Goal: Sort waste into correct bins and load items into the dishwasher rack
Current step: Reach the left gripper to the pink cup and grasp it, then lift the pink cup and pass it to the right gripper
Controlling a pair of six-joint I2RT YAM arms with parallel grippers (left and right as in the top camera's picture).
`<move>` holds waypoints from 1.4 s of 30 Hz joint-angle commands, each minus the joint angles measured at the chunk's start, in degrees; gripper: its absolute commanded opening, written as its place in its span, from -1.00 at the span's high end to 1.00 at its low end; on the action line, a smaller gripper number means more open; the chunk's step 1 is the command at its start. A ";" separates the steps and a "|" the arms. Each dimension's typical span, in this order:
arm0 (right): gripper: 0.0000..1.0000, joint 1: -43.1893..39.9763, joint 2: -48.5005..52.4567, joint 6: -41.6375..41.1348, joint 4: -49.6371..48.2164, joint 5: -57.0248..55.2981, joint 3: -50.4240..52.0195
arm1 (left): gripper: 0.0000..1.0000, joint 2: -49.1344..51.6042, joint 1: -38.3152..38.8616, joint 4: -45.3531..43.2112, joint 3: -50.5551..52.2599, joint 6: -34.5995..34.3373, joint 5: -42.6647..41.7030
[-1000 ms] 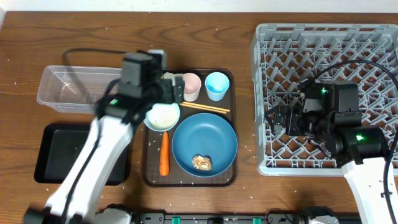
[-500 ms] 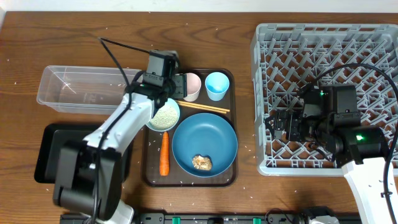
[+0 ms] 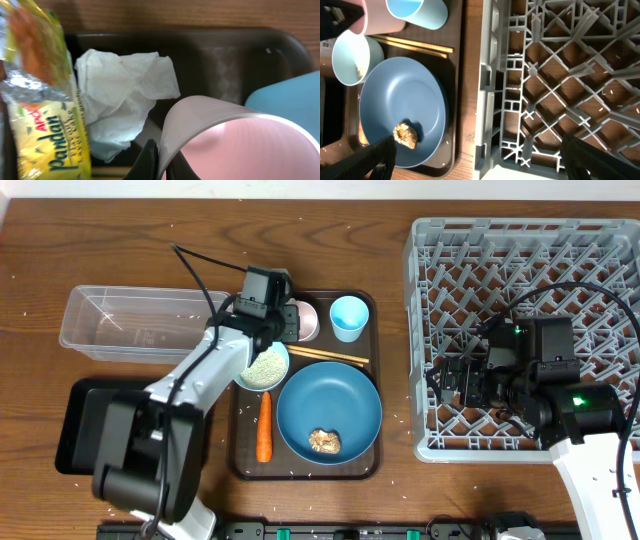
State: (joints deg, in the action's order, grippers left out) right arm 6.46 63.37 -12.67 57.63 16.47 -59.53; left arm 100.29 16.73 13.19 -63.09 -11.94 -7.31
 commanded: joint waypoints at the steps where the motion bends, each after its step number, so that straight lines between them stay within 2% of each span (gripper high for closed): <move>1: -0.99 0.15 0.02 -0.57 0.02 -0.92 -1.01 | 0.88 -7.17 0.07 1.60 -1.25 0.24 0.04; 7: -0.98 0.15 0.00 -0.59 -0.66 -2.93 -1.03 | 0.88 -18.29 -0.72 11.15 -1.25 0.24 -1.66; 12: -0.99 0.15 -0.07 -0.50 -4.61 3.28 -1.03 | 0.88 -24.96 -3.34 13.25 -1.25 2.58 -26.16; 14: -0.95 0.15 -0.07 1.81 -8.17 11.50 -1.03 | 0.88 -25.99 -4.15 13.03 -1.25 3.72 -35.82; 18: -0.75 0.15 -0.11 10.23 -15.19 32.81 -1.03 | 0.87 -26.05 -4.17 13.16 -1.22 8.55 -49.44; 22: -0.68 0.90 -0.11 10.71 -22.18 45.09 -1.03 | 0.88 -26.05 -4.17 12.11 -1.25 10.91 -60.67; 30: -0.73 5.25 -0.11 18.40 -25.35 53.42 -1.03 | 0.88 -26.05 -4.17 5.05 -1.25 10.60 -73.24; 42: -0.64 9.81 -0.09 18.93 -33.46 53.81 -1.03 | 0.88 -26.08 -4.13 4.02 -1.25 9.51 -73.29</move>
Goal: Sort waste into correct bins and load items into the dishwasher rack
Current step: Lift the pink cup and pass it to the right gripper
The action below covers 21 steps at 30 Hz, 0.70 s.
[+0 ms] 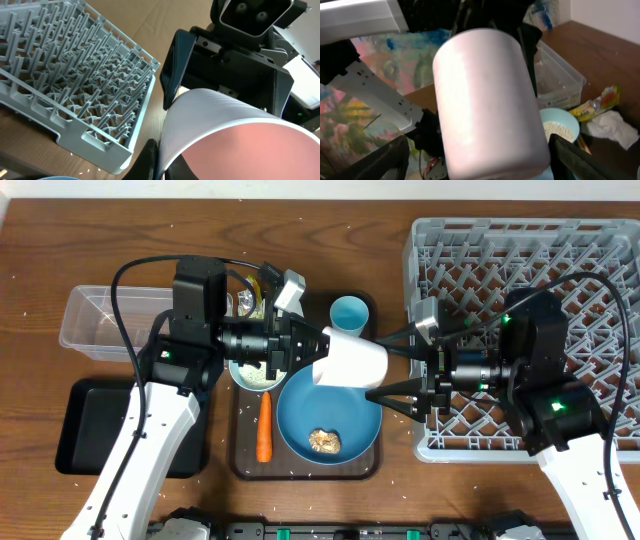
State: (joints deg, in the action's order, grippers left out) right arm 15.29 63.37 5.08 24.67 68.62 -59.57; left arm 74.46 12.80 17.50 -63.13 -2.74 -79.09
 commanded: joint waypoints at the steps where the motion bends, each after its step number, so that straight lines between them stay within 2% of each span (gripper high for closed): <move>1: -0.60 0.98 -0.09 1.18 -0.48 1.66 -0.98 | 0.88 -0.24 -0.20 -0.28 -1.20 0.33 -1.51; 3: -0.43 0.98 -0.09 1.18 -0.46 1.68 -0.98 | 0.88 -0.24 -0.20 -0.28 -1.20 0.33 -1.51; 6: -0.35 0.98 -0.09 1.18 -0.48 1.66 -0.96 | 0.88 -0.24 -0.20 -0.31 -1.20 0.33 -1.51; 10: -0.35 1.14 -0.09 1.20 -0.50 1.60 -0.98 | 0.88 -0.24 -0.20 -0.50 -1.20 0.33 -1.49; 13: -0.49 1.66 -0.09 1.20 -0.48 1.25 -0.96 | 0.88 -0.24 -0.20 -0.52 -1.18 0.33 -1.49; 16: -0.50 2.36 -0.09 1.20 -0.52 0.44 -0.96 | 0.88 -0.24 -0.20 -0.52 -1.20 0.33 -1.49; 21: -0.28 3.98 -0.07 1.18 -0.52 -1.97 -0.96 | 0.88 -0.24 -0.20 -0.50 -1.20 0.33 -1.49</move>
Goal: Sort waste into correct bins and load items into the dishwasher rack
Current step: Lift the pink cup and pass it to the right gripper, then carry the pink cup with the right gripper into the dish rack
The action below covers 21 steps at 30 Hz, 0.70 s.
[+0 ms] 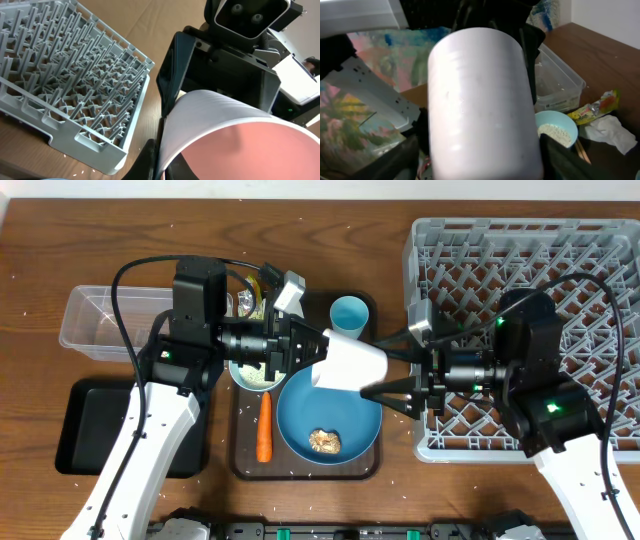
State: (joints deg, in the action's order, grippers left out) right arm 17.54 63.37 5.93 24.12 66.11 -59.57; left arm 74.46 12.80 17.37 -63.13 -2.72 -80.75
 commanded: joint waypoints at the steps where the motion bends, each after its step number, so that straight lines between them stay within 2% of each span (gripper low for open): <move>1: -0.15 1.92 -0.07 0.00 0.09 -0.11 -0.98 | 0.88 -0.24 -0.20 -0.37 -1.20 0.28 0.17; 3: -0.05 1.99 -0.09 -1.66 0.09 -2.19 -0.98 | 0.85 -0.24 -0.20 -0.37 -1.20 0.28 0.17; 4: -0.04 1.97 -0.09 -2.19 0.11 -3.45 -0.96 | 0.69 -0.24 -0.20 -0.35 -1.20 0.28 0.17; 5: -0.04 1.92 -0.15 -2.78 0.13 -5.18 -0.98 | 0.42 -0.24 -0.20 -0.35 -1.20 0.28 0.17; 6: -0.05 1.92 -0.22 -3.17 0.13 -6.84 -0.98 | 0.07 -0.24 -0.20 -0.35 -1.20 0.28 0.20; 10: -0.03 1.88 -1.40 -4.76 1.05 -13.73 -0.98 | -0.22 -0.24 -0.26 -0.37 -1.20 -0.55 0.20; 16: -0.06 -2.08 -5.84 -9.31 9.31 -28.85 -0.98 | -0.34 -0.26 -2.40 -0.44 -1.20 -0.55 0.81; 21: -0.09 -10.58 -8.83 -13.75 21.64 -46.23 -0.98 | -0.35 -0.26 -5.99 -0.39 -1.20 -2.51 0.79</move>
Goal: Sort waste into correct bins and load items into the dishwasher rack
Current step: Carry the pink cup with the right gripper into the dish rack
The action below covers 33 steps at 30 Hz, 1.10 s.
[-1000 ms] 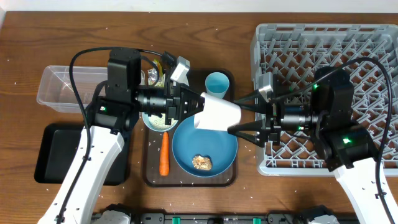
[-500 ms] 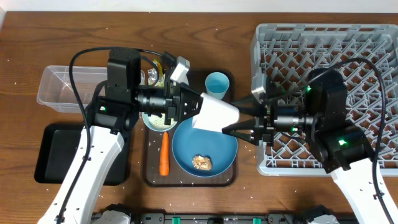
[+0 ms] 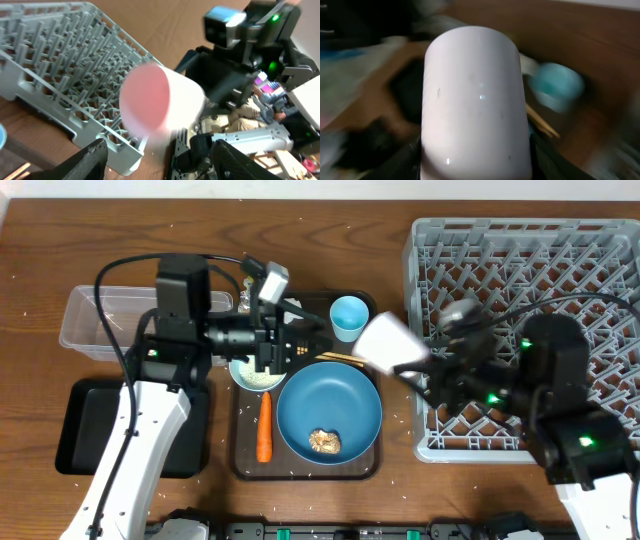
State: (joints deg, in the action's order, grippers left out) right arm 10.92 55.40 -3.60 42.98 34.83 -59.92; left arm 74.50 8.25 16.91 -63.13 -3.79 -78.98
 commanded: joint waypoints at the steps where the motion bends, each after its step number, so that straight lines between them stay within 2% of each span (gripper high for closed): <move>1: -0.09 -6.12 -1.05 -5.25 4.96 -17.77 -0.63 | -0.35 -0.31 -1.86 0.11 -1.20 -1.46 -0.98; 7: -0.08 -19.15 -1.09 -10.32 12.83 -28.30 -0.68 | -0.35 -0.31 -2.19 0.09 -1.20 -1.90 -0.96; 19: -0.09 -43.19 3.15 -12.13 13.00 -29.03 -0.68 | -0.36 -0.28 -2.19 0.13 -1.18 -1.90 -0.96; 24: -0.13 -50.01 9.44 -16.83 12.98 -24.87 -0.68 | -0.36 -0.28 -2.19 0.13 -1.18 -1.90 -0.96; 27: -0.14 -52.02 12.92 -18.08 12.94 -18.34 -0.68 | -0.35 -0.28 -2.19 0.13 -1.18 -1.90 -0.96; 33: -0.11 -55.56 17.35 -22.18 8.81 -13.90 -0.72 | -0.36 -0.28 -2.19 0.68 -1.18 -1.88 -0.96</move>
State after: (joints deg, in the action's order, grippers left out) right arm -42.78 72.10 -22.65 52.84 16.23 -59.94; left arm 74.50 6.20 17.34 -63.13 -5.78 -79.13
